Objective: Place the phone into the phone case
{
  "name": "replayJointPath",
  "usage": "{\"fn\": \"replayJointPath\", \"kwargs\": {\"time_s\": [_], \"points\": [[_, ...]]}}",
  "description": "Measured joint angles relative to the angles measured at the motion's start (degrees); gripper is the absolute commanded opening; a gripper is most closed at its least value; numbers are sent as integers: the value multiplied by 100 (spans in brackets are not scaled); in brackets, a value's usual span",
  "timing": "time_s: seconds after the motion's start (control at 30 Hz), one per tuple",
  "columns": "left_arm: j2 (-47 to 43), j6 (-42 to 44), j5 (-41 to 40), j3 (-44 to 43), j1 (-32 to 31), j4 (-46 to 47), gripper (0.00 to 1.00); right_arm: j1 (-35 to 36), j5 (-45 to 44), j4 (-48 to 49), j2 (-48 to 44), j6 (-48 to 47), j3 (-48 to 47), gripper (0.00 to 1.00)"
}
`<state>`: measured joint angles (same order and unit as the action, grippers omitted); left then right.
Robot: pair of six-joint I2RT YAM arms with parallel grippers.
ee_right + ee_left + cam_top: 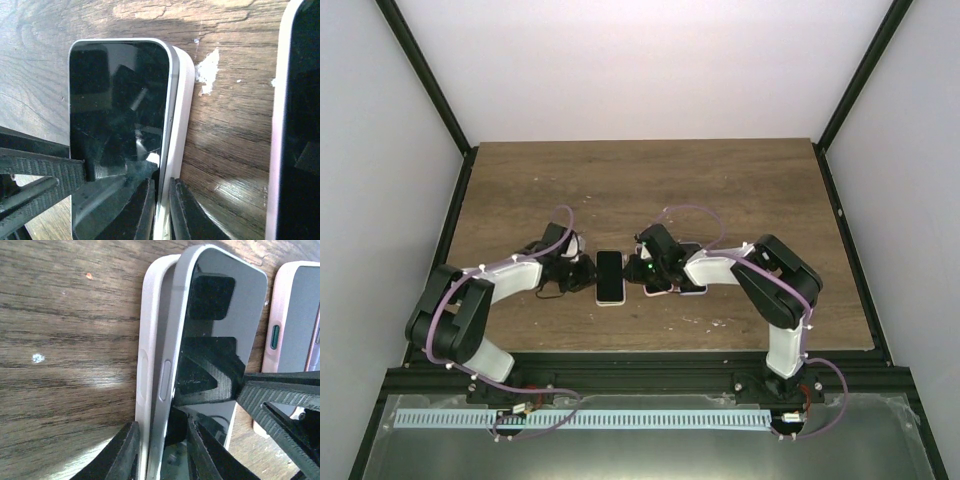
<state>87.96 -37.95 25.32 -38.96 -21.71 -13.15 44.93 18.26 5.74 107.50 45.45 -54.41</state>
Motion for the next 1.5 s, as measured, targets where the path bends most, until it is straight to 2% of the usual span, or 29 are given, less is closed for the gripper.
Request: {"fn": "replayJointPath", "kwargs": {"time_s": [0.17,0.3,0.37,0.47,0.53,0.67,0.8,0.9,1.17,1.33,1.5], "points": [[-9,-175,26,94,-55,116,18,2,48,243,-20,116,133,14],[-109,-291,-4,197,-114,232,16,0,70,393,-31,208,236,16],[-122,-328,9,234,-131,284,16,-4,70,439,-55,225,289,17],[-160,-385,39,271,-129,313,32,-4,70,487,-76,240,348,20],[-227,-439,92,345,-127,337,35,-2,101,505,-111,269,411,21],[-450,-481,197,452,-111,275,32,11,170,557,-223,337,575,23],[-439,-483,251,455,-103,328,23,22,262,686,-249,446,654,30],[-350,-428,260,560,-94,448,18,22,328,758,-247,538,669,31],[-297,-382,435,723,-17,798,14,11,496,931,-214,739,708,31],[-356,-345,442,765,-9,815,14,-37,638,1244,-225,874,861,30],[-468,-334,385,868,-9,839,22,-76,850,1718,-260,1139,1097,31]]}}
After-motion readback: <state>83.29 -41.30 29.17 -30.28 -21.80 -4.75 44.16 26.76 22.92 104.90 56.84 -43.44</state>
